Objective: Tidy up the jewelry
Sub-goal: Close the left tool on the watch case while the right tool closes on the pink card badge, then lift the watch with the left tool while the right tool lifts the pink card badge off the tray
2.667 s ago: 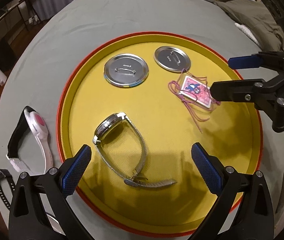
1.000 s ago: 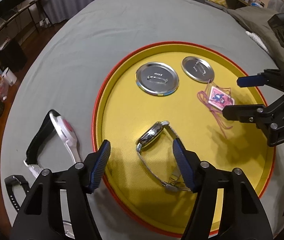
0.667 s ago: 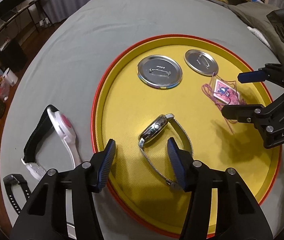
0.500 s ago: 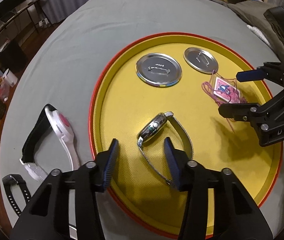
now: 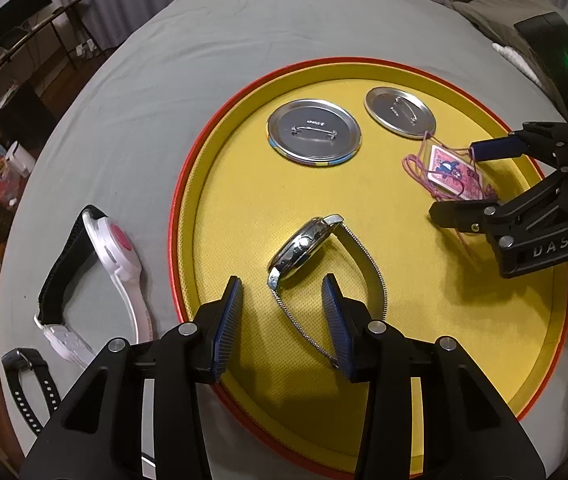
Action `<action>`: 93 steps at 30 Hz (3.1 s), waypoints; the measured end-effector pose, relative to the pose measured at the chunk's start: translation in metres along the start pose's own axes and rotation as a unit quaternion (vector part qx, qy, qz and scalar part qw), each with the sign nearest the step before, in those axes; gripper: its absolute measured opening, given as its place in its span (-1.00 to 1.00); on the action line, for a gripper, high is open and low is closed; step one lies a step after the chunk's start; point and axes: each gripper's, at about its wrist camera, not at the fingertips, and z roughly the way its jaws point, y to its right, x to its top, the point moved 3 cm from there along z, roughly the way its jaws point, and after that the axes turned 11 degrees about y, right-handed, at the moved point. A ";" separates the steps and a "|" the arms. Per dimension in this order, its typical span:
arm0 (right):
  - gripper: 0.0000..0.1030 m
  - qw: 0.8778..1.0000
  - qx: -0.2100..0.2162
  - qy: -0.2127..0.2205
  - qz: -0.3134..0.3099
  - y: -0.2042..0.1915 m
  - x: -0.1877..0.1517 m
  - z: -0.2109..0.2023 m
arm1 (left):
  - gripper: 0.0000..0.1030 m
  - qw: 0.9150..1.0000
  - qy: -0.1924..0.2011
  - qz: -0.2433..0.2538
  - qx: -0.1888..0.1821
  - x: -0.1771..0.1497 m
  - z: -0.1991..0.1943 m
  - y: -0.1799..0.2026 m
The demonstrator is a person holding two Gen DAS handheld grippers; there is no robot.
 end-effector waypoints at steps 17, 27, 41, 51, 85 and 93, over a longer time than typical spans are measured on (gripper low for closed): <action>-0.08 1.000 -0.008 0.025 -0.004 -0.009 0.003 -0.007 | -0.36 1.000 0.004 0.022 -0.006 -0.004 -0.005 0.011; -0.11 1.000 -0.006 0.029 0.007 -0.009 0.006 -0.008 | -0.61 1.000 0.002 0.021 -0.018 -0.006 -0.008 0.010; -0.11 0.999 0.006 0.038 0.012 -0.009 0.008 -0.016 | -0.85 0.999 0.021 0.006 -0.024 0.003 -0.018 0.008; -0.11 0.999 0.006 0.042 0.011 -0.013 0.009 -0.023 | -0.90 0.999 0.023 0.002 -0.025 0.003 -0.022 0.004; -0.11 0.998 0.010 0.065 0.011 -0.023 0.017 -0.038 | -0.95 0.999 0.033 0.006 -0.019 0.000 -0.026 0.008; -0.11 0.997 0.009 0.081 0.010 -0.025 0.022 -0.055 | -0.95 0.998 0.052 -0.001 -0.019 0.007 -0.045 0.003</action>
